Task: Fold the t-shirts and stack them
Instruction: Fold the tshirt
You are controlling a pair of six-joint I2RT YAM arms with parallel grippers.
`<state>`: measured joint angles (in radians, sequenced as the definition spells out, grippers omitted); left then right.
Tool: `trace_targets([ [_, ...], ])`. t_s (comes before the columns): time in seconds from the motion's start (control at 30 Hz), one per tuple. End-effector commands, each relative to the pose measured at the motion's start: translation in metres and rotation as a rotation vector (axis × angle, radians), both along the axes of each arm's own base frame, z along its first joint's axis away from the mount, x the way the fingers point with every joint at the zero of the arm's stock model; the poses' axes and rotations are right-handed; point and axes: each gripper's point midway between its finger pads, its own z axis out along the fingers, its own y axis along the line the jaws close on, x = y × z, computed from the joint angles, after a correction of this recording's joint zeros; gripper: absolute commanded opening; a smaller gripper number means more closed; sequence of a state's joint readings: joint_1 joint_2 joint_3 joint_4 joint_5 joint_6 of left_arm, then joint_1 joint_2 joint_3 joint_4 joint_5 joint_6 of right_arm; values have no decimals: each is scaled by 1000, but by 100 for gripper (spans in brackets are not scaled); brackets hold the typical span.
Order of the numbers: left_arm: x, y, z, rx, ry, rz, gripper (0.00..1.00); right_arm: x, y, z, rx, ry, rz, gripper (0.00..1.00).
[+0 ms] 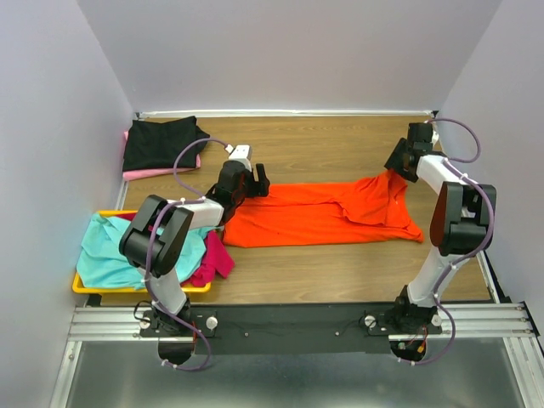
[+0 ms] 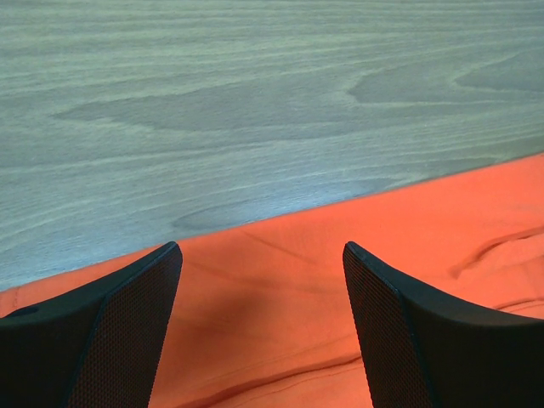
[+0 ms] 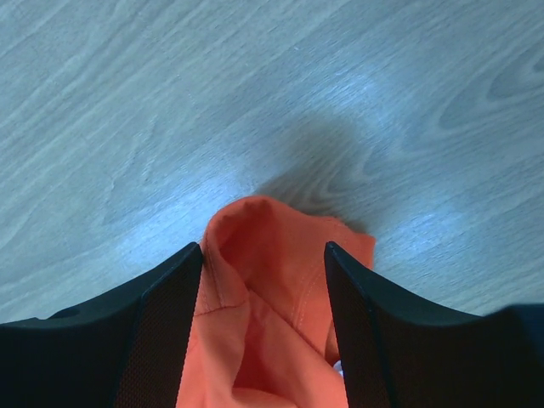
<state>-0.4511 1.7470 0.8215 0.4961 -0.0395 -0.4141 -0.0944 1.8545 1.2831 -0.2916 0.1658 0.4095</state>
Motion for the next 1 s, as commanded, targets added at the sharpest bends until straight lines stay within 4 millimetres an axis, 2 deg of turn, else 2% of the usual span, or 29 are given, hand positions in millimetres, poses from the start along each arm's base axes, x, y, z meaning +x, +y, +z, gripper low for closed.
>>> trace_targets([
  [0.0,7,-2,-6,-9,4,7,84,2,2,3,24,-3,25,66],
  [0.23,7,-2,-11,-9,14,9,84,-6,6,17,39,-44,37,66],
  [0.33,6,-3,-12,-13,19,4,84,-9,13,14,66,-41,60,65],
  [0.43,6,-3,-12,-13,19,4,84,-10,18,4,89,-26,75,58],
  [0.6,4,-1,-15,-7,25,10,84,-14,19,-10,96,2,75,44],
  [0.63,4,-1,-16,-5,26,9,83,-14,19,-11,96,7,74,35],
  [0.73,4,-1,-17,-1,26,9,79,-11,18,-13,95,8,71,21],
  [0.77,4,0,-18,2,26,13,78,-10,16,-13,92,8,65,13],
  [0.87,5,3,-19,12,26,26,73,-8,14,-12,94,4,52,1],
  [0.97,4,6,-25,21,37,41,71,-8,6,-12,87,2,24,1],
])
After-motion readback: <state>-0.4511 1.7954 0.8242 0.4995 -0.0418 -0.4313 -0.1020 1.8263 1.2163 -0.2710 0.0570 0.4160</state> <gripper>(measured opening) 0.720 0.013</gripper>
